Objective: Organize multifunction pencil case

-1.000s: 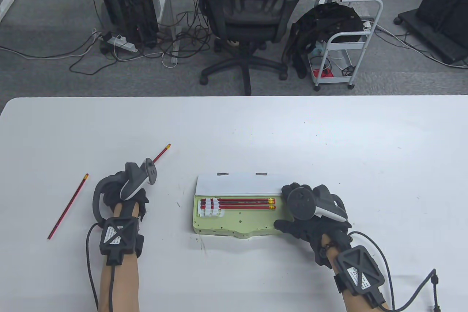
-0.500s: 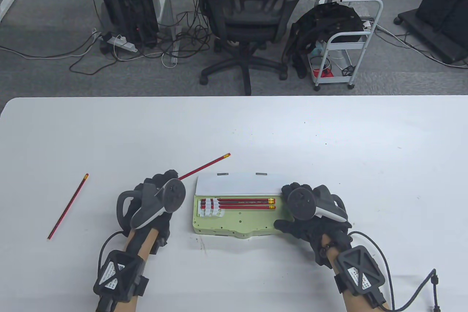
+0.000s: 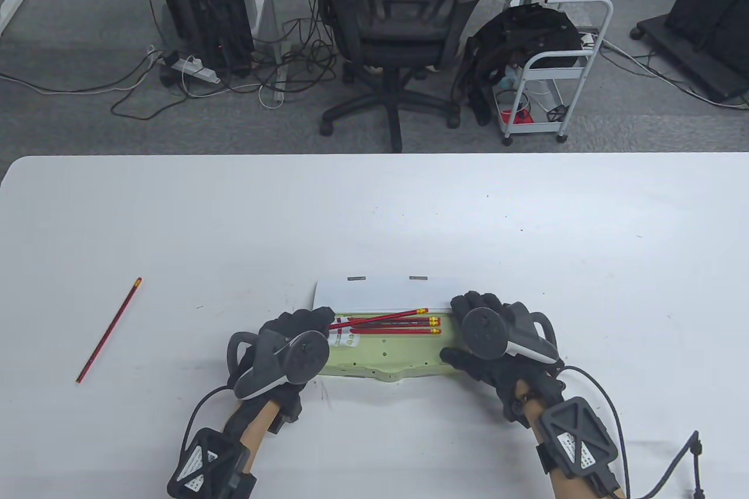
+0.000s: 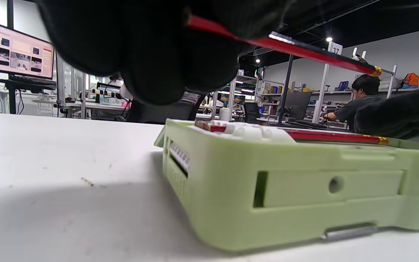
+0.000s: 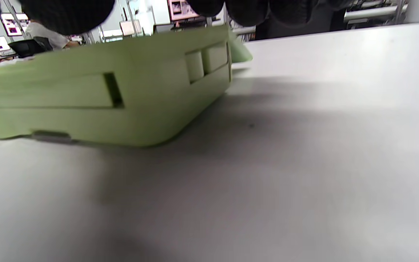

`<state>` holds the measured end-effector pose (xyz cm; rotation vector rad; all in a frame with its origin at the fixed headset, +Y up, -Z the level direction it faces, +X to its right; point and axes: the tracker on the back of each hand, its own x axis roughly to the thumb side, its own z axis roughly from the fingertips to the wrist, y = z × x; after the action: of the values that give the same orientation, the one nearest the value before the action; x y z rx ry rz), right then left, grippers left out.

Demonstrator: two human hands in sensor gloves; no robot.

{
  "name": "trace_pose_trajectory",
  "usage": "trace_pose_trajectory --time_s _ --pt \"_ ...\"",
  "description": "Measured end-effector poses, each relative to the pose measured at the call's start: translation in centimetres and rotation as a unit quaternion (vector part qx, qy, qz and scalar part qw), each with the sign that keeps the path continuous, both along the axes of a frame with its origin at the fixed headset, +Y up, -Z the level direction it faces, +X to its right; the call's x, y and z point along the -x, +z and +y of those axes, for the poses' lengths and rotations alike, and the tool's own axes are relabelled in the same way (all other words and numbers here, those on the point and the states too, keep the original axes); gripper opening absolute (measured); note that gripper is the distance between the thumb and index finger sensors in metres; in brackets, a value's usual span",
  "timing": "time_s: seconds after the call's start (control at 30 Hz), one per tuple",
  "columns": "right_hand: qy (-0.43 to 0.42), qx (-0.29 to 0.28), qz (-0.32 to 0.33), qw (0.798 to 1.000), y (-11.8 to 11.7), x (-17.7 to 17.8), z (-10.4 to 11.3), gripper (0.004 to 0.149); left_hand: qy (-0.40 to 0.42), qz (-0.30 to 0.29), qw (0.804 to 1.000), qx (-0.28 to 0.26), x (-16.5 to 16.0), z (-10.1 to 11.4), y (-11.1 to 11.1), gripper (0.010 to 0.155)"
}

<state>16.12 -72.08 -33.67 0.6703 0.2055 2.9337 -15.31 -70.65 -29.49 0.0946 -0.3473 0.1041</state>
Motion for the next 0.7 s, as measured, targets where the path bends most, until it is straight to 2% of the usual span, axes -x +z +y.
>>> trace_pose_trajectory --time_s 0.13,0.33,0.7 --pt "-0.023 -0.06 0.001 0.998 0.6 -0.3 1.3 0.085 -0.028 -0.013 0.999 -0.01 -0.6 -0.2 0.4 0.042" --pt "-0.077 -0.14 0.032 0.987 2.4 0.2 3.2 0.073 -0.024 -0.03 0.999 -0.019 -1.6 -0.1 0.9 0.042" --pt "-0.073 -0.178 0.082 0.978 4.0 3.4 3.0 0.056 -0.016 -0.044 0.998 -0.033 -2.1 0.1 1.3 0.042"
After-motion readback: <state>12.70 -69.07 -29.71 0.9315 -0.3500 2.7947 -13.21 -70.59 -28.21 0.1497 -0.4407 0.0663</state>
